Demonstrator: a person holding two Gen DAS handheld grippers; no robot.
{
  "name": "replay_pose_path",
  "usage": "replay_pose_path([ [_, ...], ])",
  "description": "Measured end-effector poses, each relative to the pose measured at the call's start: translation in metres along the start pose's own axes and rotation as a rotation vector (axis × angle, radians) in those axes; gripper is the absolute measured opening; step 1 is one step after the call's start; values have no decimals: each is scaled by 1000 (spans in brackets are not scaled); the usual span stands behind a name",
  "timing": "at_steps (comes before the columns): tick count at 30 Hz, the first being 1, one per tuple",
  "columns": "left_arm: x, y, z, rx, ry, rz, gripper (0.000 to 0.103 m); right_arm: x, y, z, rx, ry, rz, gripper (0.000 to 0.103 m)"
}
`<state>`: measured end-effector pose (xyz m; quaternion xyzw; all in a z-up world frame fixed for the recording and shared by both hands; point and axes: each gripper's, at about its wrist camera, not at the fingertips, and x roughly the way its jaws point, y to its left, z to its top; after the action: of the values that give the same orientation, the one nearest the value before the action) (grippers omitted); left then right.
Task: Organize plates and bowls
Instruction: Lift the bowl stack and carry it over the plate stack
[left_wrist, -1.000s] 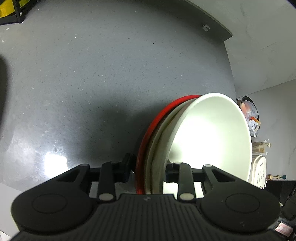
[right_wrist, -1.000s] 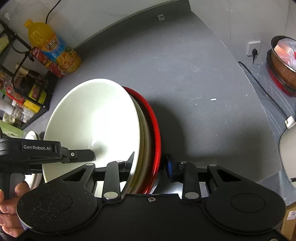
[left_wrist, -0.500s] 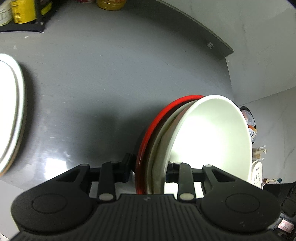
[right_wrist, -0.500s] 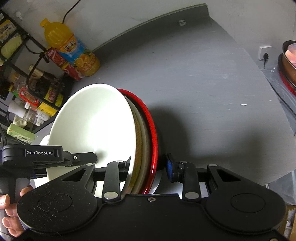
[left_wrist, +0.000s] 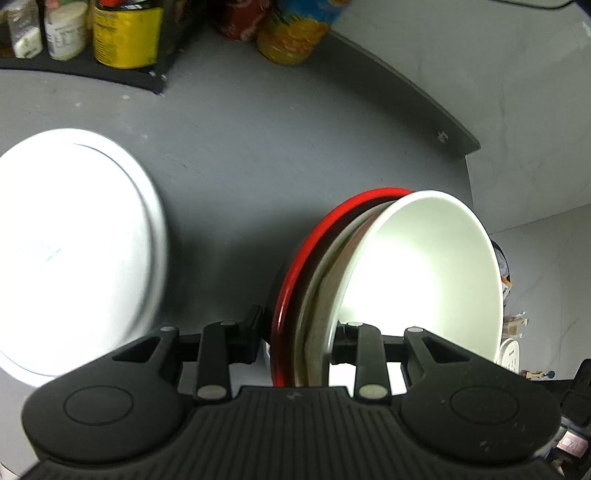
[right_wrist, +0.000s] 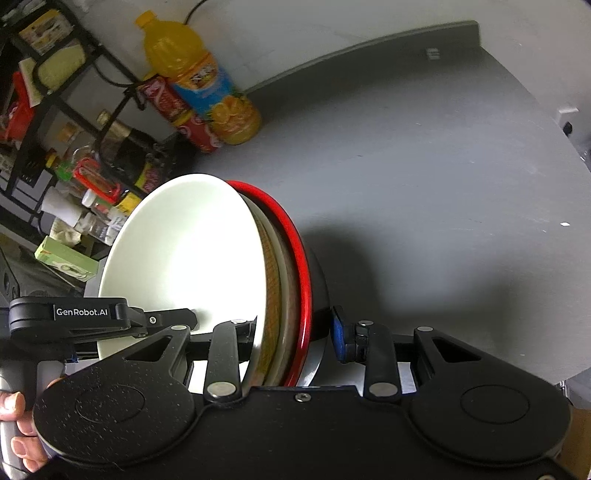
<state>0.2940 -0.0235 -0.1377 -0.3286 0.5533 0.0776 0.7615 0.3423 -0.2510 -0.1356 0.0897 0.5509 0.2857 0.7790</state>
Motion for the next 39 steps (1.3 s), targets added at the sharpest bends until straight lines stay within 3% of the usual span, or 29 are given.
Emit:
replay_pose_path([
  [17,-49,73,22,-81,-67,-14,31,24,86,-6,-89,1,29,31],
  [39,-81,177,38,-209,-98,52,31,87,171,-16,-159,94,92,31],
])
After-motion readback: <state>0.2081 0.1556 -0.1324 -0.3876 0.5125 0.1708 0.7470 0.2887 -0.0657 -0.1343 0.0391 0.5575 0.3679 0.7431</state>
